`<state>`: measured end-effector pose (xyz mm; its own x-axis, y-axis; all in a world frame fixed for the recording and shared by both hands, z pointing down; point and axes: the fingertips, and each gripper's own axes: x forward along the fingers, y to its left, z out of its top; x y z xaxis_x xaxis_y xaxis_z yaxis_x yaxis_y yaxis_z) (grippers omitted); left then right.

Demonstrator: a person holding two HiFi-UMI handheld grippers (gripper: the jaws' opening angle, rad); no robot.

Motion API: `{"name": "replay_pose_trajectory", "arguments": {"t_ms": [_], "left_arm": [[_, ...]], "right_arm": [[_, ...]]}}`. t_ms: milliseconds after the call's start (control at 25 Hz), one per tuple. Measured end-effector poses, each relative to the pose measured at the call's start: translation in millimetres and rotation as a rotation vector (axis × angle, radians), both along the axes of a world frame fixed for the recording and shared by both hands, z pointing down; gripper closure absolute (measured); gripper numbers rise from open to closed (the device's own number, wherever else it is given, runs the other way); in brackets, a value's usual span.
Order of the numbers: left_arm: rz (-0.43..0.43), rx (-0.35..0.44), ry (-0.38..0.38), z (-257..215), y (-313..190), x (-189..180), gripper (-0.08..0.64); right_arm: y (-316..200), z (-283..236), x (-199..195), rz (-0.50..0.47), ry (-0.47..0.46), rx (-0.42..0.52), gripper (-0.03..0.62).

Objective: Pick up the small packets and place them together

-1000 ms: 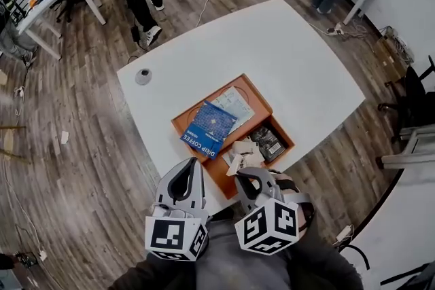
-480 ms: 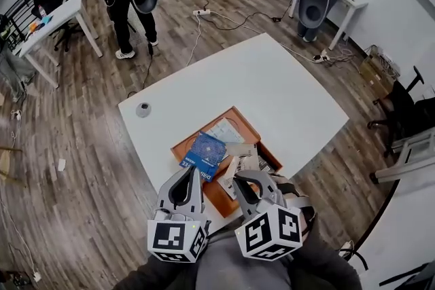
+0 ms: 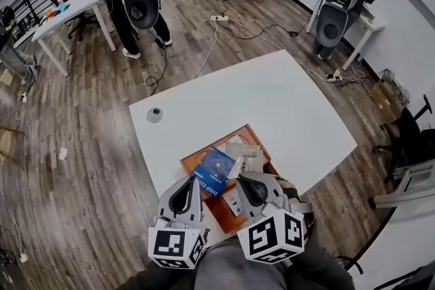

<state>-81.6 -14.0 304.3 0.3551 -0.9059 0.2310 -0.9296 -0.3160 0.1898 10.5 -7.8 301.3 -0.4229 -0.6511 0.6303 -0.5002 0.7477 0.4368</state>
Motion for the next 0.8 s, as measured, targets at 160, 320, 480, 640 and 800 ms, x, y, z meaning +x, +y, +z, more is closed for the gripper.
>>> {"name": "replay_pose_trajectory", "arguments": {"t_ms": [160,320,480,640,800], "left_arm": [[-0.051,-0.042,-0.007,11,-5,-13,0.563],[-0.100,-0.090,-0.024,25,-6,-22,0.563],[-0.145,-0.137,-0.048,35,-10,-30,0.563],[-0.176,-0.178,-0.066,47,-11,-36,0.563],[-0.186,-0.203,-0.075,50,-11,-44,0.563]], "right_arm": [[-15,11,-9,-0.030,-0.024,-0.034,0.586],[-27,38,-15,-0.053,-0.037,-0.083,0.586],[-42,64,-16,-0.056,-0.051,-0.141,0.586],[-49,88,-16,-0.060,-0.062,-0.199,0.584],[-49,98,-26,-0.067,-0.069,-0.238,0.515]]}}
